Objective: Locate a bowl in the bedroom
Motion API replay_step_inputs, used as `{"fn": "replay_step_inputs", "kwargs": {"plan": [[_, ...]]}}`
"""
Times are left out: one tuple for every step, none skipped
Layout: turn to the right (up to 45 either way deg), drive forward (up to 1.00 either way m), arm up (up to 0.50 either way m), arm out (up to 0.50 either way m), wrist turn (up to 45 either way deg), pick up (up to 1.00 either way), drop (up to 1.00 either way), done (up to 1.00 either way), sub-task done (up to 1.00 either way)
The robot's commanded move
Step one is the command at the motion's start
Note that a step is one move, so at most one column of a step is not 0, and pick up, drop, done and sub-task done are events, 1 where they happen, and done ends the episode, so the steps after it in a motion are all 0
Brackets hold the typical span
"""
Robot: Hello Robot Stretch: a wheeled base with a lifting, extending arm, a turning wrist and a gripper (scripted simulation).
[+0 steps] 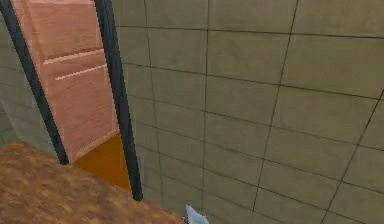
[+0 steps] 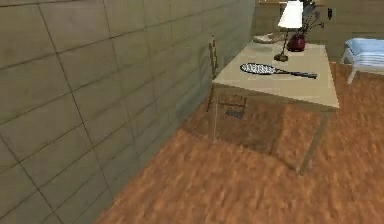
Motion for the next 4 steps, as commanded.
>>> {"fn": "replay_step_inputs", "kwargs": {"plan": [[0.0,0.30,0.00,0.00,0.0,0.00,0.00,0.00,0.00],[-45.0,0.00,0.00,0.00,0.0,0.00,0.00,0.00,0.00],[-6.0,0.00,0.00,0.00,0.0,0.00,0.00,0.00,0.00],[0.0,0.35,0.00,0.00,0.0,0.00,0.00,0.00,0.00]]}}
